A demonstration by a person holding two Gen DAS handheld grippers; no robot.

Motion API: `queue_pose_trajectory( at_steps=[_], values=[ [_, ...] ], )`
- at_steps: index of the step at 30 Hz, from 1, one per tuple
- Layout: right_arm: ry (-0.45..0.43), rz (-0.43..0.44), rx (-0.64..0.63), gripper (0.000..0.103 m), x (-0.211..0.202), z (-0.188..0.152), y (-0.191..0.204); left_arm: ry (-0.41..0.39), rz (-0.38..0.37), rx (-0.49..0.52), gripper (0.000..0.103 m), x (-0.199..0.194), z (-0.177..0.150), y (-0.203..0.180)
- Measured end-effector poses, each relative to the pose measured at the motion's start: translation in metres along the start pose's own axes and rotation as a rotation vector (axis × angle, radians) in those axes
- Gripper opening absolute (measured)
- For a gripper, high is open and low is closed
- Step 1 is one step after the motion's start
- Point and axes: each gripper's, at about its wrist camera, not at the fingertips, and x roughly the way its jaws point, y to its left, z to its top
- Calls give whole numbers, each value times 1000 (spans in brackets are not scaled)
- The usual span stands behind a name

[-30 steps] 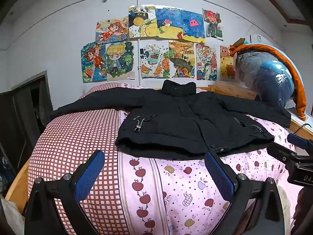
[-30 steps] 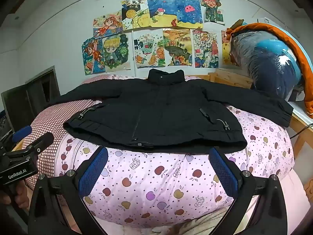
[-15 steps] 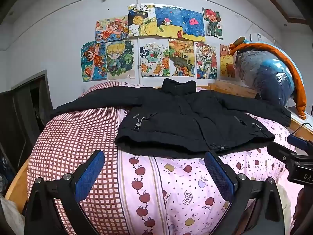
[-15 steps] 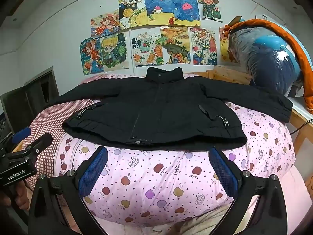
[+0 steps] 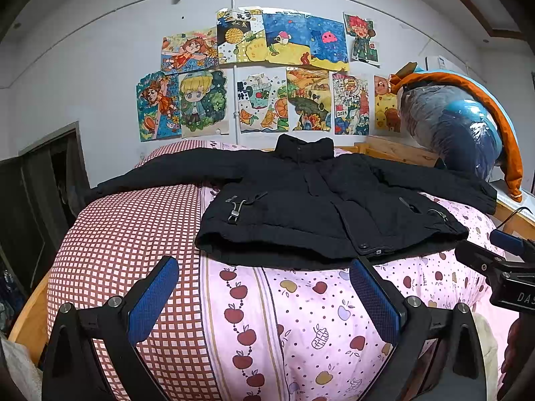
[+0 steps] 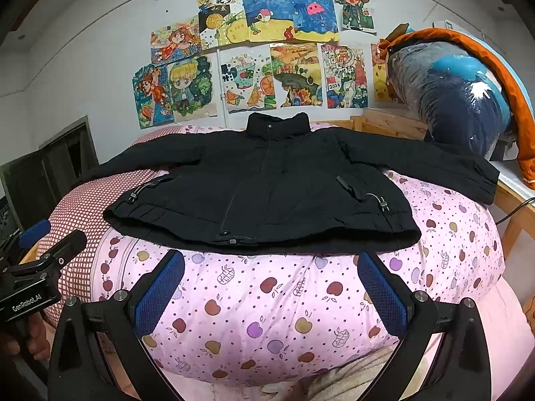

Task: Fold large clothes

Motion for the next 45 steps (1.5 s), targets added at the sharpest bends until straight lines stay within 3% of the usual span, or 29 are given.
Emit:
queue_pose_trajectory(
  at_steps=[45],
  values=[
    [22,10,18,102,13,-12,-5,2,4,10,103,-2,-1,-16]
  ],
)
